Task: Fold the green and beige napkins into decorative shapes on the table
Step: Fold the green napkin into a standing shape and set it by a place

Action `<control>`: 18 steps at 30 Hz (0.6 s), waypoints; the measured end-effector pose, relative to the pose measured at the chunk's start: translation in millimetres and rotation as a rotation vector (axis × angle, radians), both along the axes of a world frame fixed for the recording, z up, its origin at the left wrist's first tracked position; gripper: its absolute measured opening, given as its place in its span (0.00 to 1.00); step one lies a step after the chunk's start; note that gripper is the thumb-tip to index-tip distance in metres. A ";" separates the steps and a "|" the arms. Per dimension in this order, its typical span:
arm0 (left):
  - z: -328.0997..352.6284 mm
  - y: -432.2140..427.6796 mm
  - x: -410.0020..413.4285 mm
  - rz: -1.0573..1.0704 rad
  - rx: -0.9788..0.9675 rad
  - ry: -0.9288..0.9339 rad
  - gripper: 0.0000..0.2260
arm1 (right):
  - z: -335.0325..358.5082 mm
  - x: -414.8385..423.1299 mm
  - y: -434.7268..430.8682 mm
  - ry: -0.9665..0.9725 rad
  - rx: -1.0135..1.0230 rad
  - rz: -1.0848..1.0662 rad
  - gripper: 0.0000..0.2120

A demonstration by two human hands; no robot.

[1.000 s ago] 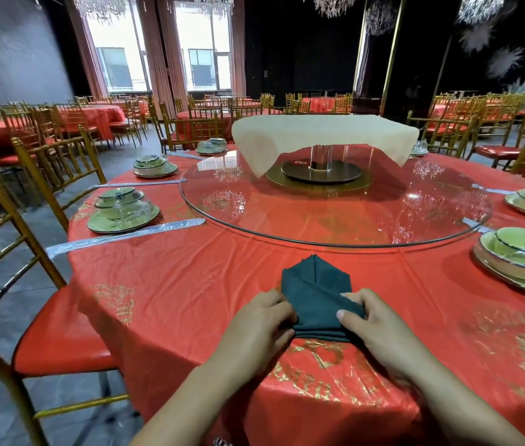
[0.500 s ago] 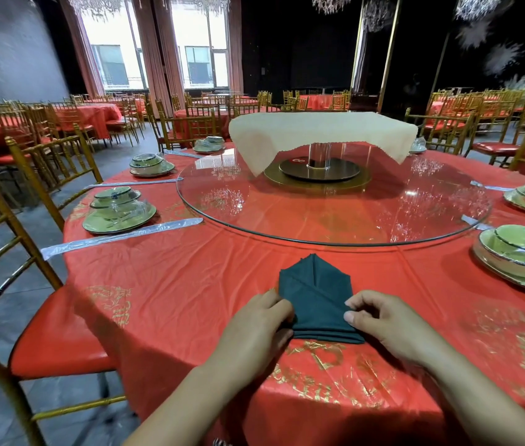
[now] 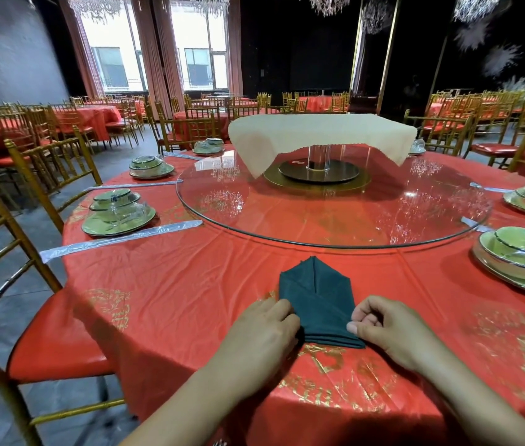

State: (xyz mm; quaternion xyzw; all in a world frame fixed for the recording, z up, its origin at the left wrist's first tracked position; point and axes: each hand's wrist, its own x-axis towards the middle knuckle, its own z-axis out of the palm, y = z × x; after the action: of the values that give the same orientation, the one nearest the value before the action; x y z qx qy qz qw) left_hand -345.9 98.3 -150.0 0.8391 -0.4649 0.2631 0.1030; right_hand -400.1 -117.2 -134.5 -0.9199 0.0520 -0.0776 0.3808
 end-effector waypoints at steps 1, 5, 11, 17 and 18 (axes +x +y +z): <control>2.7 -2.5 0.1 -0.028 0.004 0.033 0.08 | 0.0 -0.2 0.2 0.003 -0.002 0.001 0.09; -5.7 -7.1 9.3 -0.157 0.105 0.141 0.17 | 1.0 -0.3 -1.3 0.009 0.013 0.014 0.08; -21.1 -4.4 16.9 -0.179 0.026 0.436 0.21 | 1.8 -7.4 -9.9 0.022 0.147 0.076 0.10; -25.6 -6.9 17.6 -0.207 -0.082 0.331 0.16 | 1.9 -13.2 -7.5 -0.050 0.118 0.104 0.13; -25.9 -6.9 17.5 -0.212 -0.094 0.330 0.16 | 2.2 -13.2 -7.1 -0.080 0.022 0.113 0.13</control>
State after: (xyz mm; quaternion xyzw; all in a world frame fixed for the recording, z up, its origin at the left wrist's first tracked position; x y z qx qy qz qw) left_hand -328.4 91.4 -175.9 0.8116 -0.5146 0.1308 0.2439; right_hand -413.3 -124.3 -132.2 -0.9133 -0.0142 -0.0921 0.3964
